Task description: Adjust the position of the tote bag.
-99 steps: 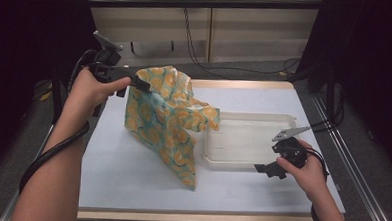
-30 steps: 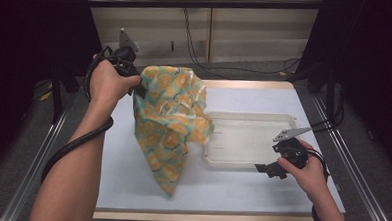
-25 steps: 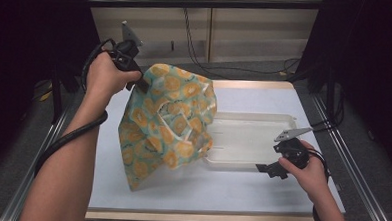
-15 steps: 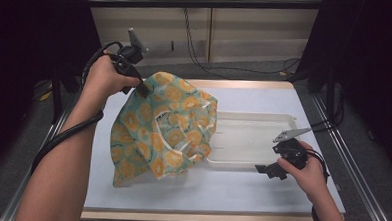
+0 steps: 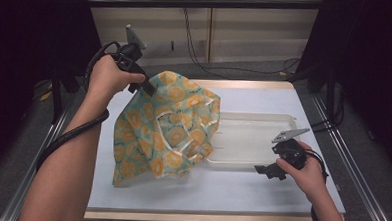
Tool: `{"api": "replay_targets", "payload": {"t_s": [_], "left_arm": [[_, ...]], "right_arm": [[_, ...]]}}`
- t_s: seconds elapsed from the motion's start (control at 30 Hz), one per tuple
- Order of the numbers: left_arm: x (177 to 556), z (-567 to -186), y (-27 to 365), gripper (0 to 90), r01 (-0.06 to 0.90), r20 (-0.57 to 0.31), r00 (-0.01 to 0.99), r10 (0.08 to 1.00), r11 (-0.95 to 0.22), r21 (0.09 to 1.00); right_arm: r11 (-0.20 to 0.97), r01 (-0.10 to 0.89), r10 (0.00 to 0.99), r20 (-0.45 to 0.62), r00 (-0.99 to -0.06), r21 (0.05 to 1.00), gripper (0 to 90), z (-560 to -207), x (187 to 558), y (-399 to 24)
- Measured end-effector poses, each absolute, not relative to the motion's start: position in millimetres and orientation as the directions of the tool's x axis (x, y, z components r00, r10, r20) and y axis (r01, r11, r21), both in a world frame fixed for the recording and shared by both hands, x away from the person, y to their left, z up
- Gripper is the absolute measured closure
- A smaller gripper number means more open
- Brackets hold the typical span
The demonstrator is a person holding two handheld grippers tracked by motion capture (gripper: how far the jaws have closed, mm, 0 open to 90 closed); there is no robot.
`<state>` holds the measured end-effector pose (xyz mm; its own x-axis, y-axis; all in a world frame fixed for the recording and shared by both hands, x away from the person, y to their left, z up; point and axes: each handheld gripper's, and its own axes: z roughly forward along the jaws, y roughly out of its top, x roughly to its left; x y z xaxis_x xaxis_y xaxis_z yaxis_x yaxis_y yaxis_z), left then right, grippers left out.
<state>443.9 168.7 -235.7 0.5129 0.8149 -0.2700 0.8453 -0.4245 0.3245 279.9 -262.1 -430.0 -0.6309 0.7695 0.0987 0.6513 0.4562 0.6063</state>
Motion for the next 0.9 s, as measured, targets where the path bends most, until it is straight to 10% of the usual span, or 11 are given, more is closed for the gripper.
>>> {"api": "replay_targets", "payload": {"t_s": [0.9], "left_arm": [[444.9,-243.1,165.4,90.0,0.792,-0.156,0.596,0.788,-0.543,0.281]], "right_arm": [[0.479,0.641,0.755,0.091,-0.650,0.599,1.6,-433.1,280.4,-257.5]]}}
